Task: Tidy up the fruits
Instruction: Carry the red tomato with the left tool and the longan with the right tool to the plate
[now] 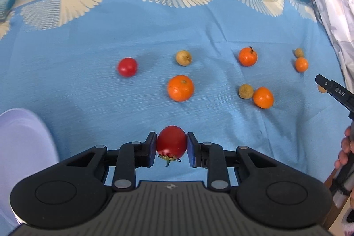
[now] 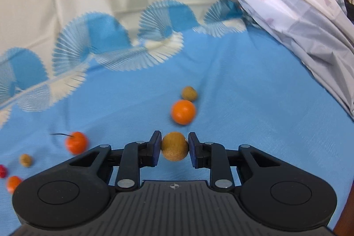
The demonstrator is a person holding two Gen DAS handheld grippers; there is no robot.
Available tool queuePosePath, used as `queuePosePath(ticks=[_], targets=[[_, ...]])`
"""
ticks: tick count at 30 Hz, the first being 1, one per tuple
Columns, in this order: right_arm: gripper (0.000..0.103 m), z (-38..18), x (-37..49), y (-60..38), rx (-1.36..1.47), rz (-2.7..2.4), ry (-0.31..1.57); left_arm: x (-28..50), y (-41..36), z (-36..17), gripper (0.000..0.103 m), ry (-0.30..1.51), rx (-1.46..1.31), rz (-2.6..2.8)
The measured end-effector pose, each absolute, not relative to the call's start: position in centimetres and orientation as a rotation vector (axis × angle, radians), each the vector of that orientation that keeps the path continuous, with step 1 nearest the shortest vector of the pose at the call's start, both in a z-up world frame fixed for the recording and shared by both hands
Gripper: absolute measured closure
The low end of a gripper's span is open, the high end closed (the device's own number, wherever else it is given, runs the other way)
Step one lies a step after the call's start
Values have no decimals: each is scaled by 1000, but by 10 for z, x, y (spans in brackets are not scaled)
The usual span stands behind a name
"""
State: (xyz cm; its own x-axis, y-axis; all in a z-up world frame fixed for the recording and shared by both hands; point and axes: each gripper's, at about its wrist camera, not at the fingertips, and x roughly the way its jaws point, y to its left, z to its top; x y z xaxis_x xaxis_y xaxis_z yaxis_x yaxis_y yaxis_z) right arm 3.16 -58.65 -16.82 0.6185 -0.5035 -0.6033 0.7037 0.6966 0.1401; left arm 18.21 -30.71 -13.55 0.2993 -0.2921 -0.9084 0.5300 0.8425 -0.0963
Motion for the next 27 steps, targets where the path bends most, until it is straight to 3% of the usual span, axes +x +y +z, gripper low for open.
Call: queuePosePath(ticks=[10, 19, 27], targets=[[75, -104, 31, -447, 322, -402, 543, 161, -200, -77, 71, 1093, 205, -401], [75, -91, 59, -311, 259, -148, 631, 159, -103, -59, 71, 1049, 111, -309], [75, -88, 77, -245, 214, -48, 677, 161, -57, -59, 71, 1027, 70, -287]])
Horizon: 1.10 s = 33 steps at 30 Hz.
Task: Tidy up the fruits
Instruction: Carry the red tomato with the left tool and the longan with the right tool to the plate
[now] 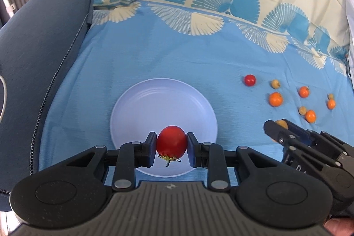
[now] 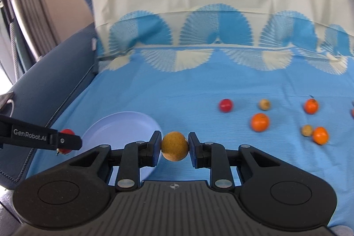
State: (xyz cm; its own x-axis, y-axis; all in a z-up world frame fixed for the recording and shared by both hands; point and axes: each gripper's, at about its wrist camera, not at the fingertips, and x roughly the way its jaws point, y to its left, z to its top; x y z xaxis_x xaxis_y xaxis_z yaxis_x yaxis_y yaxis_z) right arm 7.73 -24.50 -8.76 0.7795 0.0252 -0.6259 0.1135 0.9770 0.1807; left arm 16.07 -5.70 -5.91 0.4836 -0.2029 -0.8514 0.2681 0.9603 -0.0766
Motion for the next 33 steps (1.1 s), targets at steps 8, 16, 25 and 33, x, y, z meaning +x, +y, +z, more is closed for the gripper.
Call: queuePosePath(ticks=[8, 16, 25, 33], targets=[[75, -96, 96, -216, 173, -19, 714, 173, -41, -72, 71, 1045, 46, -277], [75, -115, 111, -207, 162, 2, 757, 188, -38, -91, 71, 1082, 42, -274], [75, -133, 132, -197, 144, 25, 794, 207, -41, -114, 71, 1105, 75, -283], [75, -145, 149, -192, 140, 39, 817, 223, -43, -131, 71, 1124, 103, -281]])
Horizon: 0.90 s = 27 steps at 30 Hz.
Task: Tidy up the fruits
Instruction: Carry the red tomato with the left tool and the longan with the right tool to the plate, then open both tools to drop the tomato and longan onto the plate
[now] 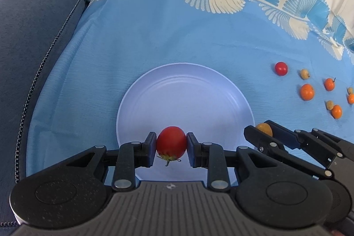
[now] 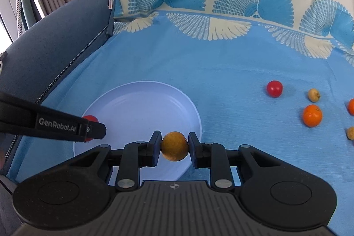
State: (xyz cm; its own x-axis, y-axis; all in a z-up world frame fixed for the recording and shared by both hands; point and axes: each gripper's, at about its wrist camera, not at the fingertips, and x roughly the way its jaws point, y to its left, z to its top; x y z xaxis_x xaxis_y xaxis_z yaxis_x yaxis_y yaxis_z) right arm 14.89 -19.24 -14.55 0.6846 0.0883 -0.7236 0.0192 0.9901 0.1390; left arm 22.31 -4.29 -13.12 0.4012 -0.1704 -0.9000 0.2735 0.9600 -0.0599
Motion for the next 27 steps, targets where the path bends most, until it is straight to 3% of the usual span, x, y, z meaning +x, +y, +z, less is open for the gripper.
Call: queuePosePath(ticks=[6, 7, 8, 9, 12, 14, 18, 21, 24, 27], targets=[[75, -151, 159, -193, 153, 45, 820, 230, -43, -135, 71, 1111, 114, -269], [75, -151, 161, -192, 152, 47, 820, 231, -43, -135, 67, 1108, 116, -269], [75, -152, 162, -192, 155, 48, 821, 232, -42, -134, 51, 1105, 116, -270], [75, -151, 164, -192, 164, 52, 821, 233, -42, -133, 45, 1100, 113, -269], [63, -148, 166, -194, 191, 52, 812, 231, -37, -126, 30, 1061, 121, -243], [55, -144, 166, -199, 205, 37, 809, 229, -30, -120, 13, 1051, 96, -226], [27, -134, 154, -210, 227, 5, 810, 213, -18, -107, 6, 1049, 63, -214], [15, -126, 135, -214, 215, -8, 829, 192, -12, -101, 2, 1054, 63, -199], [7, -117, 113, -215, 212, -16, 852, 169, -7, -93, 2, 1067, 54, -200], [5, -107, 88, -213, 220, -26, 856, 146, -3, -82, 2, 1061, 47, -184]])
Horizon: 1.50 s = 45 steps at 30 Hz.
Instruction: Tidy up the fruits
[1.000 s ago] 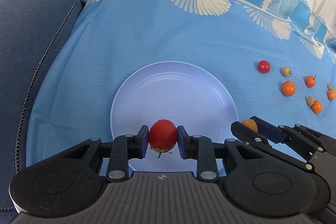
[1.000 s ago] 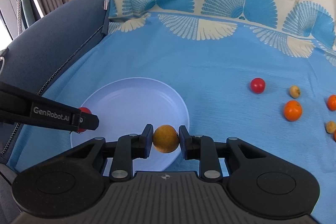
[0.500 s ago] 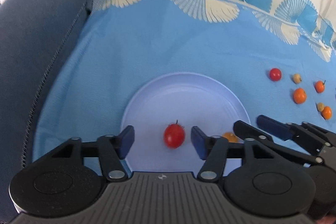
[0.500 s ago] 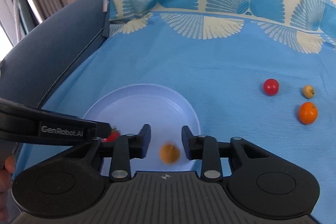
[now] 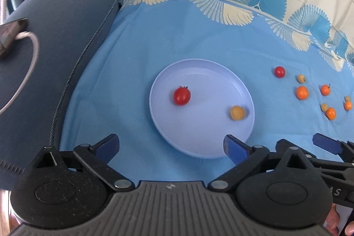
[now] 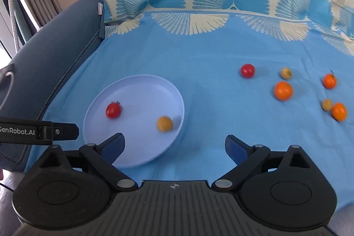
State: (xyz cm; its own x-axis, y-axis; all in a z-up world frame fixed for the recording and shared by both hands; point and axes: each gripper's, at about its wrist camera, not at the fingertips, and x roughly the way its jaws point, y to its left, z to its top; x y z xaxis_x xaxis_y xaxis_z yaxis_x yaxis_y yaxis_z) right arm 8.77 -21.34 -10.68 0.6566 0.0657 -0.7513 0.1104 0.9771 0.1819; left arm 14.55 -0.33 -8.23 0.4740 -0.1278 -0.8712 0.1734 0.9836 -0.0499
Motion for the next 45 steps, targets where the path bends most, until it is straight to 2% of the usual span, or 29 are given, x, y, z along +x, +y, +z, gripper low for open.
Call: queuePosePath(ticks=[9, 21, 45], targets=[[1, -72, 19, -200, 217, -92, 751, 88, 10, -53, 0, 981, 44, -160], [1, -48, -34, -187, 181, -70, 689, 41, 9, -23, 0, 895, 56, -181], [1, -32, -65, -182, 175, -71, 628, 17, 10, -7, 0, 840, 56, -194]])
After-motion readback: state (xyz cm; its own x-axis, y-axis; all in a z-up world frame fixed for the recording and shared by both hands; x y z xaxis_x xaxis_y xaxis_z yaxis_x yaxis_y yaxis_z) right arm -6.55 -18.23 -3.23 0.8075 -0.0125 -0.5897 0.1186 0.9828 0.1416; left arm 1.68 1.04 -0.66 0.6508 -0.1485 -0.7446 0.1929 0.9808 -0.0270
